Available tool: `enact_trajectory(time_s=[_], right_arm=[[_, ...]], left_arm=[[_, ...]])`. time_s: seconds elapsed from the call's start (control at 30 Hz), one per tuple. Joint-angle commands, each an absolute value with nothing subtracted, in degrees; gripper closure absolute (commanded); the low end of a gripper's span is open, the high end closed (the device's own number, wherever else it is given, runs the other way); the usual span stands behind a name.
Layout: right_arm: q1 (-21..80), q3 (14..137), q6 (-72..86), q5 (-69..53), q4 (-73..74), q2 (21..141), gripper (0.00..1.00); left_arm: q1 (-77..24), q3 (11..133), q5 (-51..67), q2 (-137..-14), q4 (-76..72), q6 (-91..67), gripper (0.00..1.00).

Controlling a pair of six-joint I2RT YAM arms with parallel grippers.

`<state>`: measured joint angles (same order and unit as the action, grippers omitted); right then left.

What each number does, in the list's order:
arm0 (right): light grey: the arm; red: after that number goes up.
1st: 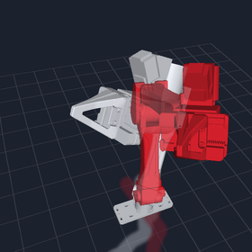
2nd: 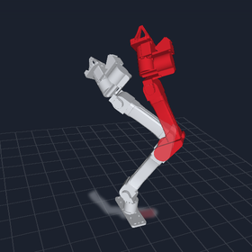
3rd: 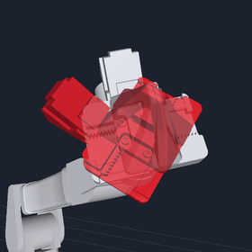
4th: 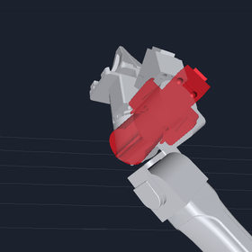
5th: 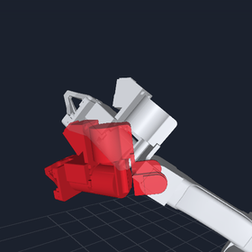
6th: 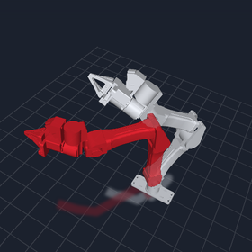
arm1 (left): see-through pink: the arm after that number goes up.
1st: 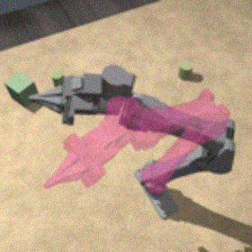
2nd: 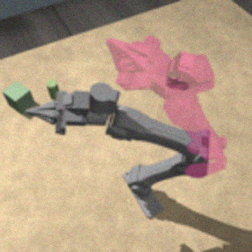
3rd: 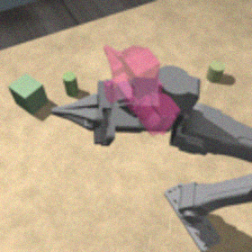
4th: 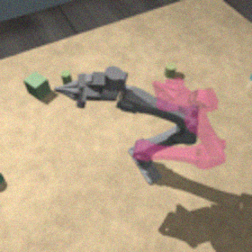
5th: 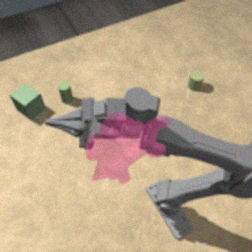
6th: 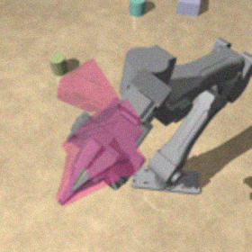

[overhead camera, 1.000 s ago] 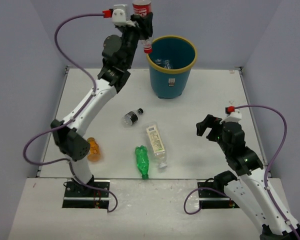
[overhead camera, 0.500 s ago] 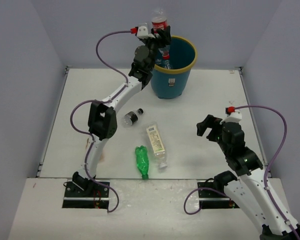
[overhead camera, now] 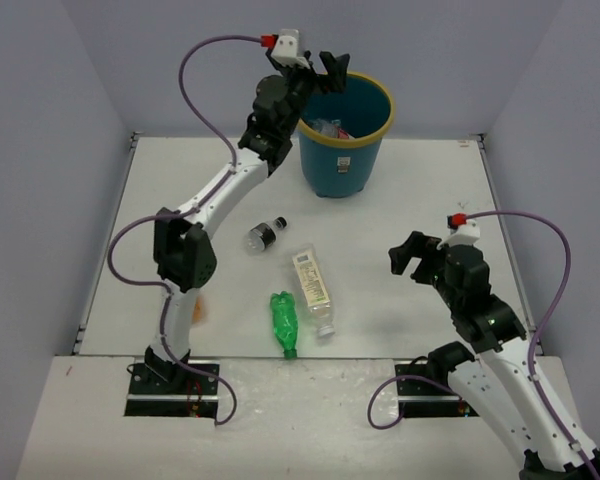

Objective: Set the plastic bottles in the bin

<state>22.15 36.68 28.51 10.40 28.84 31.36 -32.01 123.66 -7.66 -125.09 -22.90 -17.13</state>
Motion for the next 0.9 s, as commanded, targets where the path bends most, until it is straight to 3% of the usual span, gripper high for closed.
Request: enact_trajectory(time_s=[0.0,0.1,0.17,0.5,0.57,0.7,0.87], right_arm=[[22.14,36.64,27.69,7.09,26.63,29.74,0.01],[22.06,36.37,27.87,3.56,26.63,28.54,0.01],[22.14,35.90,28.25,1.46,26.53,27.64,0.01],[22.42,33.10,32.73,-11.48,23.12,29.40,0.01],[24.43,33.62,31.02,-15.43,22.14,32.34,0.01],[37.95,36.11,29.96,-7.33,20.57,41.70,0.01],[46.15,40.28,29.66,-2.38,15.16,55.46,0.01]], left_arm=[[-32.35,122.08,-4.02,-111.62,-14.04,-13.34,0.00],[-32.35,114.12,-5.95,-102.08,-2.01,-12.94,0.00],[-32.42,101.04,-8.64,-92.47,2.07,-13.75,0.00],[-32.41,55.56,-12.69,-60.14,10.23,-29.06,0.00],[-32.43,50.48,-14.58,-57.02,13.50,-32.03,0.00],[-32.40,48.55,-17.42,-55.52,20.77,-34.41,0.00],[-32.39,44.58,-17.79,-52.90,23.24,-36.61,0.00]])
